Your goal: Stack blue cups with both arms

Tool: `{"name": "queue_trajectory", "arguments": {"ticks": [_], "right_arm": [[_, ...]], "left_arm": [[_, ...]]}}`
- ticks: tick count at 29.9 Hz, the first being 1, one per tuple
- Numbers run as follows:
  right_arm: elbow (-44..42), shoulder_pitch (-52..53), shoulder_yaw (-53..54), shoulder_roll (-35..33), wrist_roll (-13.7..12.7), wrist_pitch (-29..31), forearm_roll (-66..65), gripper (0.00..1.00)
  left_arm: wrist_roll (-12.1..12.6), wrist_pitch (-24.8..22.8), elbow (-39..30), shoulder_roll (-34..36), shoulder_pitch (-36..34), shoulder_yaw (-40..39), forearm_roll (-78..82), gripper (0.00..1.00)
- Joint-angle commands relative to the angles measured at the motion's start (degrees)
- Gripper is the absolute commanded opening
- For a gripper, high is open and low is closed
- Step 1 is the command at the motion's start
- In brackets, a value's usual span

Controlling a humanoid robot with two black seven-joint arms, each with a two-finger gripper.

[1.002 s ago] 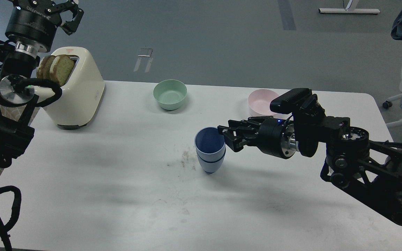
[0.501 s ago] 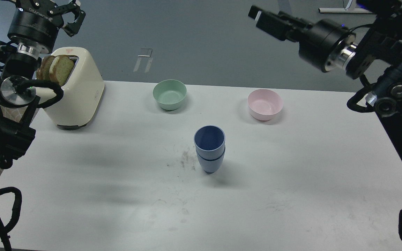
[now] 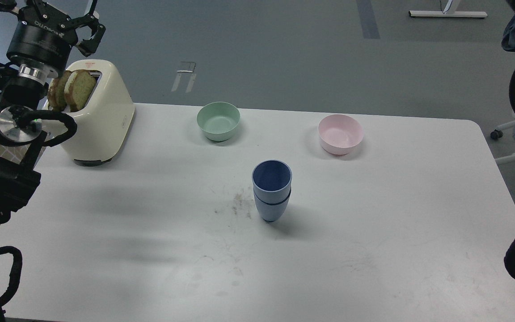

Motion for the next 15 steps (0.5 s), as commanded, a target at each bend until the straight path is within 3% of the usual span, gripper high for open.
{"name": "queue_trajectory", "arguments": {"ticks": [1,7,15], "right_arm": [[-6.0,-2.5,2.7,-0.9,0.0,0.0,11.1,1.00],[-10.7,-5.4,3.2,-0.9,0.0,0.0,25.7,1.00],[-10.8,-9.0,4.9,1.2,0.0,0.0,40.5,1.00]], "left_arm": [[-0.5,-0.3,0.1,0.5,-0.4,-0.8,-0.8,0.98],[-0.3,-0.2,0.3,0.5,-0.3,-1.1,-0.7,0.98],[0.3,-0.6,0.2,0.6,-0.1,-2.3,-0.8,0.98]]}}
